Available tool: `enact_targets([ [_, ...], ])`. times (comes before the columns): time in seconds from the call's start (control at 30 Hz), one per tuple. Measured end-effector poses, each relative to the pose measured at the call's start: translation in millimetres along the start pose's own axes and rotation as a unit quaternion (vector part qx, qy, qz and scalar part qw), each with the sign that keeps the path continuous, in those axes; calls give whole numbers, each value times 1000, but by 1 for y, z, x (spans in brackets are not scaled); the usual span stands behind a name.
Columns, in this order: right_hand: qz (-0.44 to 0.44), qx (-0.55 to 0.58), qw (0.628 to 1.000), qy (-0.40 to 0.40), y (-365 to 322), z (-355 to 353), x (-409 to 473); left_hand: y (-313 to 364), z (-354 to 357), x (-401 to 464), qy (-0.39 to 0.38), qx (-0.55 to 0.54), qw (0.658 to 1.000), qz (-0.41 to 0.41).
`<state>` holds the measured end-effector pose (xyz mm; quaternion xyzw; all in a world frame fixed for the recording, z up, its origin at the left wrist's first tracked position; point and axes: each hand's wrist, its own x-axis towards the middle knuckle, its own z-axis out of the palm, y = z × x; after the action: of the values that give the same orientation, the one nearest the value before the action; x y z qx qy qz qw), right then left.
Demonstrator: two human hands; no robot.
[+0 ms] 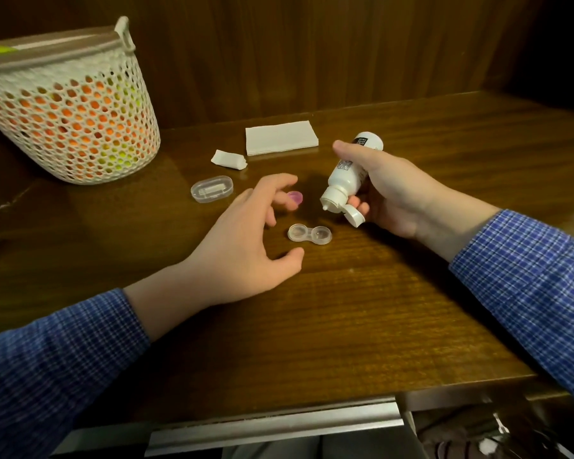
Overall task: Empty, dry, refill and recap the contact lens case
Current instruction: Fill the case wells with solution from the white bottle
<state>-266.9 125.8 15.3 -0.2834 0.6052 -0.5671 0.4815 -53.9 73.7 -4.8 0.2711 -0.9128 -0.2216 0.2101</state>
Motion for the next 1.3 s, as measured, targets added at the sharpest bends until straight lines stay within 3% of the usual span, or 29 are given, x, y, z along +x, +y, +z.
enact_targets([
  [0.33,-11,-21,1000,-11,1,2,-1,-5,4,14,-27,-69,997,-23],
  [1.3,-70,-105,992,-18,9,8,-3,-8,4,11,-16,-51,999,-3],
])
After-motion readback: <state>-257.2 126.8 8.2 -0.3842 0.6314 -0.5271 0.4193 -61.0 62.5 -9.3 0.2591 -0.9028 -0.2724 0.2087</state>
